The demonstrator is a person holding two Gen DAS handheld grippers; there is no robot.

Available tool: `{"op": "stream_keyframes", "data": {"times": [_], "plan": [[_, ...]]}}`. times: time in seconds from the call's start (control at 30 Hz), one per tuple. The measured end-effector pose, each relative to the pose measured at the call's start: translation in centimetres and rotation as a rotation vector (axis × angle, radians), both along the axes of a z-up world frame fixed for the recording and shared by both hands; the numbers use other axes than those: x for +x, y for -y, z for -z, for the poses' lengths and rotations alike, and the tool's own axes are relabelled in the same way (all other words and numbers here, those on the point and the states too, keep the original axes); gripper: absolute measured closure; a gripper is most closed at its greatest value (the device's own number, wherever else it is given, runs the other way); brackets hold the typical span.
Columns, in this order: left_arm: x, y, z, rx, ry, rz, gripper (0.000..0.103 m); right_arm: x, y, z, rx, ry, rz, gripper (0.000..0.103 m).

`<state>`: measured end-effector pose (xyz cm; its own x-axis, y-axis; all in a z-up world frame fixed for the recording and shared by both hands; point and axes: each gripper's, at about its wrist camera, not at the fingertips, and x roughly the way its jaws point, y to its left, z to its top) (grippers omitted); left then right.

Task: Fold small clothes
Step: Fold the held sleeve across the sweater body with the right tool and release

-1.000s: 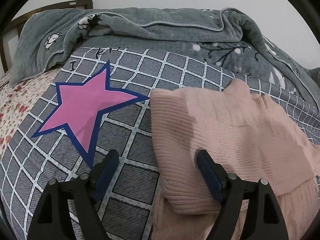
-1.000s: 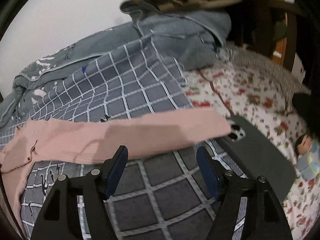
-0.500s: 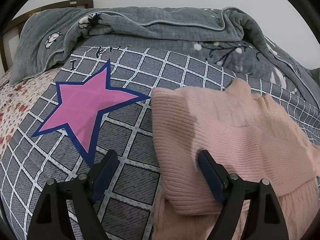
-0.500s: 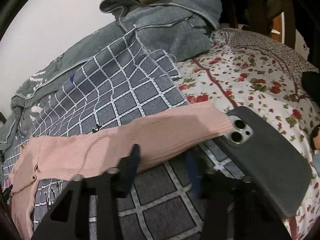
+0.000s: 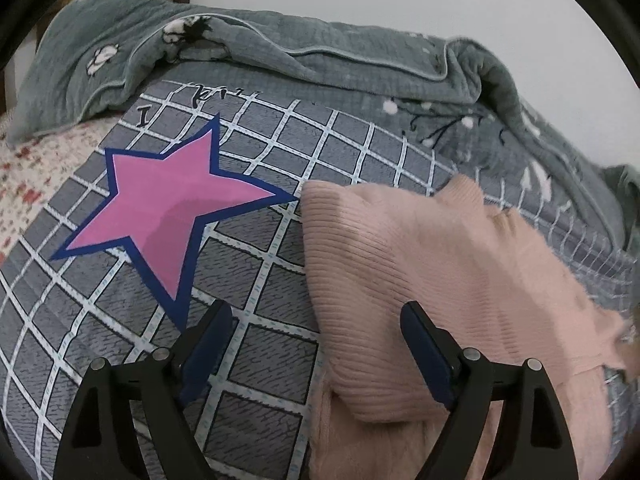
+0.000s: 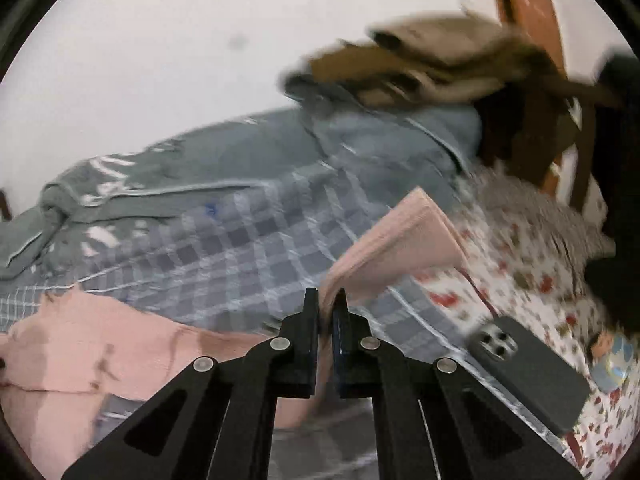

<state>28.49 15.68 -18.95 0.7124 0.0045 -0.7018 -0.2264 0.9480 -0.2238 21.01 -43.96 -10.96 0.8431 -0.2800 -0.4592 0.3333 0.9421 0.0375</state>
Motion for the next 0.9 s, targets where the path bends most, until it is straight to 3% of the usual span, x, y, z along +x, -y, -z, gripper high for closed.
{"op": "stream_keyframes", "data": {"times": [0.17,0.37,0.53,0.73,0.87,0.9], "plan": [[-1.6,-2.0,-0.4,-0.033,0.017,-0.005,0.018,2.1,-11.0,-4.1,-0.130,0.046,-0.169,0.097],[-2.8,-5.8,-0.5,0.011,-0.025,-0.072,0.016,5.7,-25.7,-5.5,-0.111,0.051,-0.423,0.097],[-3.6,-7.5,-0.6,0.013,-0.013,-0.073,0.016,8.2,-37.8,-2.7,-0.080,-0.027,-0.637,0.098],[-4.3,-8.6,-0.5,0.001,0.000,-0.061,0.016,9.0,-47.1,3.6,-0.088,-0.197,-0.825,0.097],[-4.1,-8.4,-0.5,0.009,0.001,-0.068,0.016,8.7,-49.1,6.8,-0.115,-0.298,-0.913,0.065],[-4.0,-8.2,-0.6,0.012,0.003,-0.063,0.016,8.4,-48.7,6.9,-0.129,-0.301,-0.911,0.063]]}}
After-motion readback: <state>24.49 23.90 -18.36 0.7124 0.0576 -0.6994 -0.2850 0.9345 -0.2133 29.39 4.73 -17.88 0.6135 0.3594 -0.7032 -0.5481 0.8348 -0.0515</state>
